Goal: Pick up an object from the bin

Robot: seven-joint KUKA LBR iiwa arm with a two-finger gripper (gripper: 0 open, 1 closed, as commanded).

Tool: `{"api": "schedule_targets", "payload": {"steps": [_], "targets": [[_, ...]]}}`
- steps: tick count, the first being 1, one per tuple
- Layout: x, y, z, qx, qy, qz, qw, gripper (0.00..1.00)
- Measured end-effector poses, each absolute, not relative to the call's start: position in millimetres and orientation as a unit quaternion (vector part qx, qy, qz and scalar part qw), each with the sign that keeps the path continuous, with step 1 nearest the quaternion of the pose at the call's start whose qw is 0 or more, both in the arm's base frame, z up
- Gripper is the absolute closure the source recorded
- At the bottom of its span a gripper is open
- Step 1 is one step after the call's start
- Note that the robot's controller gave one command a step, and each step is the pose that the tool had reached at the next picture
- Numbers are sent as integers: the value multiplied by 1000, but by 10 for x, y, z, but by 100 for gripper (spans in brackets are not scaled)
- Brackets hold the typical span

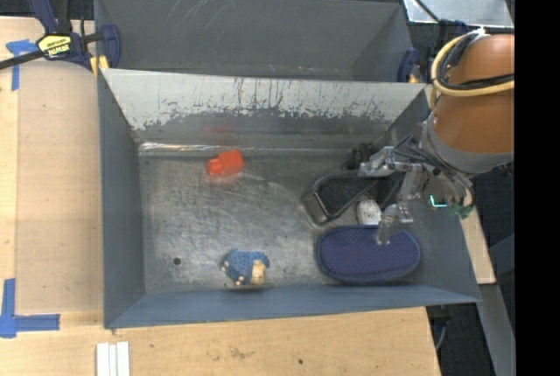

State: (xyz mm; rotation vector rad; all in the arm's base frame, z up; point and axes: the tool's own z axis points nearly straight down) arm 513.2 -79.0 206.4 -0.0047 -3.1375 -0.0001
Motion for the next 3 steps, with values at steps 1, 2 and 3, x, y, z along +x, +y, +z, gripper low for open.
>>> {"api": "schedule_targets", "payload": {"steps": [1,2,3], "targets": [[5299,-451,1186,35,-999,2,-9,0],[5922,-674,1076,135,-991,2,-16,0],[6262,-549,728,158,-987,1,-6,0]]}}
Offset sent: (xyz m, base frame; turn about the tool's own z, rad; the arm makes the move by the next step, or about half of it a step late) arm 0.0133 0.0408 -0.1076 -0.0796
